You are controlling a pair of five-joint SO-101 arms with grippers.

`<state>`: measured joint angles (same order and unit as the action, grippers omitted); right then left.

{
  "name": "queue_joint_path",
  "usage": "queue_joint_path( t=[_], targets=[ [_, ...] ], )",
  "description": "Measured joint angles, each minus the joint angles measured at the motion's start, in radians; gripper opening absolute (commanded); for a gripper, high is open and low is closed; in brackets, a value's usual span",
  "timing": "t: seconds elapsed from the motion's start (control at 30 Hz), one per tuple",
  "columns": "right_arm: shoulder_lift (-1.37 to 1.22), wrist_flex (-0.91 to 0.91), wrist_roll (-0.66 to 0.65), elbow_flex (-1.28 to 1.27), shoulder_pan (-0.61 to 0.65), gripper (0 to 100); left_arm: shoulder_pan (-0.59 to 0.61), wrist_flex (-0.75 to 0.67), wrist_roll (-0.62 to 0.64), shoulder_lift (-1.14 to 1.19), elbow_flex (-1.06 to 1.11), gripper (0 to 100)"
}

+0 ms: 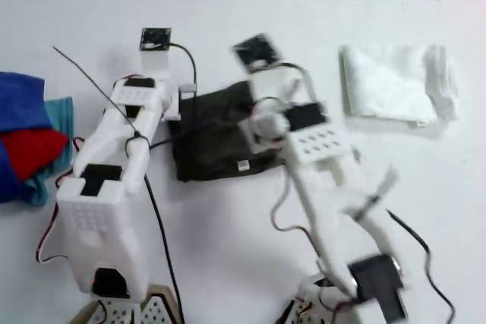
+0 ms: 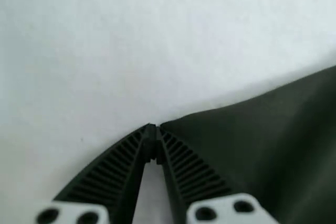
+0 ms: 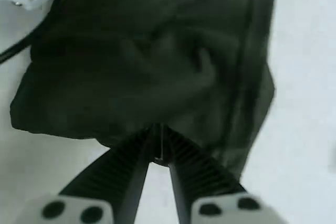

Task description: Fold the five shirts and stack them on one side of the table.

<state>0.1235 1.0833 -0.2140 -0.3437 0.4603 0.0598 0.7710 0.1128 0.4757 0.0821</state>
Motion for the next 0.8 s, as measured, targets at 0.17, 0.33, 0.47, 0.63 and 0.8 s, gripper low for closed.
queue_joint_path(
  t=[0.17, 0.33, 0.47, 0.63, 0.8],
  targets=[
    [-0.230, 0.046, 0.002, 0.104, 0.060, 1.8, 0.000, 0.000, 0.000, 0.000, 0.000, 3],
    [-0.356, 0.132, 0.006, 0.120, 0.043, 1.8, 0.000, 0.000, 0.000, 0.000, 0.000, 3],
    [-0.368, 0.216, 0.006, 0.123, 0.000, 1.8, 0.000, 0.000, 0.000, 0.000, 0.000, 3],
    [-0.368, 0.278, 0.006, 0.150, -0.023, 1.8, 0.000, 0.000, 0.000, 0.000, 0.000, 3],
    [-0.230, 0.293, -0.006, 0.150, -0.025, 1.8, 0.000, 0.023, 0.000, 0.000, -0.020, 3]
  ],
)
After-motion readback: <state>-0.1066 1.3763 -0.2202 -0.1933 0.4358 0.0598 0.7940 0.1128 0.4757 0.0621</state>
